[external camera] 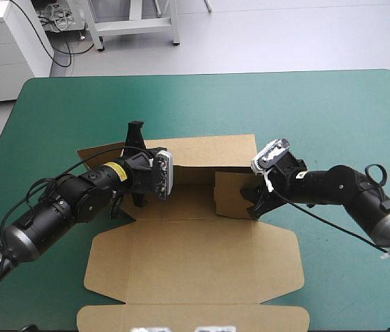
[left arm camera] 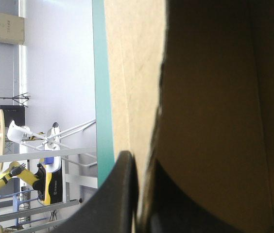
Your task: Fold the box
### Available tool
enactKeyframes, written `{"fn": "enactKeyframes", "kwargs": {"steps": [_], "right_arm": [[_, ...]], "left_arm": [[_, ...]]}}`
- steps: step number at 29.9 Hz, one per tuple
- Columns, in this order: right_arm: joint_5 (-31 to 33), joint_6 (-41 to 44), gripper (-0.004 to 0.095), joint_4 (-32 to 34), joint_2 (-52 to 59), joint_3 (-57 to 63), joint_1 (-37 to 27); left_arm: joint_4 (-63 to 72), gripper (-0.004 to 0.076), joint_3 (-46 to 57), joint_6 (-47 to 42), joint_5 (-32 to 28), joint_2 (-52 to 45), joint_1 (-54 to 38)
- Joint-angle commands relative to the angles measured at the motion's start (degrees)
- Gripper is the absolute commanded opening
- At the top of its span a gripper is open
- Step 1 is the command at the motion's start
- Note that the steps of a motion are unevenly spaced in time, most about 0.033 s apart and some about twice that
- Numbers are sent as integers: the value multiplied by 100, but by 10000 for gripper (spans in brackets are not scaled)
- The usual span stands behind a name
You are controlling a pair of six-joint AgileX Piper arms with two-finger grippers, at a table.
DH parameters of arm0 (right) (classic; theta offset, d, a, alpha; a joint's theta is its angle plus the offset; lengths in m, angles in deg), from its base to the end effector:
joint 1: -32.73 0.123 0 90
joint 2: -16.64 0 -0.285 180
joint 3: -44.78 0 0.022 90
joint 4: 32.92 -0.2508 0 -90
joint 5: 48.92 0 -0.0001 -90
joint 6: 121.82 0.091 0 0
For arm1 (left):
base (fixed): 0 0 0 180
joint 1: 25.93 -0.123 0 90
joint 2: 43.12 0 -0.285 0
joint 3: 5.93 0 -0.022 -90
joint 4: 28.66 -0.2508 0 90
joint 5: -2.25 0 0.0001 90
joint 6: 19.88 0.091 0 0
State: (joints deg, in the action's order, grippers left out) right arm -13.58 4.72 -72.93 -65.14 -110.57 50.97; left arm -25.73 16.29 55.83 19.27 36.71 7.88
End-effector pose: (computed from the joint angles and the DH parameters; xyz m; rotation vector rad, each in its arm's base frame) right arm 0.2418 0.1154 0.2955 -0.9173 2.1376 0.4403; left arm 0.2311 -0.1564 0.3284 1.6926 1.2474 0.3992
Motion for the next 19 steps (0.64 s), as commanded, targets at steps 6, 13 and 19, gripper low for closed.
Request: {"fn": "enactKeyframes", "kwargs": {"steps": [6,13,19], "right_arm": [[-115,176,-19,8,562,-197,21],[-54,553,-21,369,562,-192,21],[-97,553,-22,369,562,-192,21]], "left_arm": [[304,-8,-28,-135,612,-62,33],[528,-8,-28,-136,530,-62,33],[549,-8,-28,-136,397,-62,33]]}}
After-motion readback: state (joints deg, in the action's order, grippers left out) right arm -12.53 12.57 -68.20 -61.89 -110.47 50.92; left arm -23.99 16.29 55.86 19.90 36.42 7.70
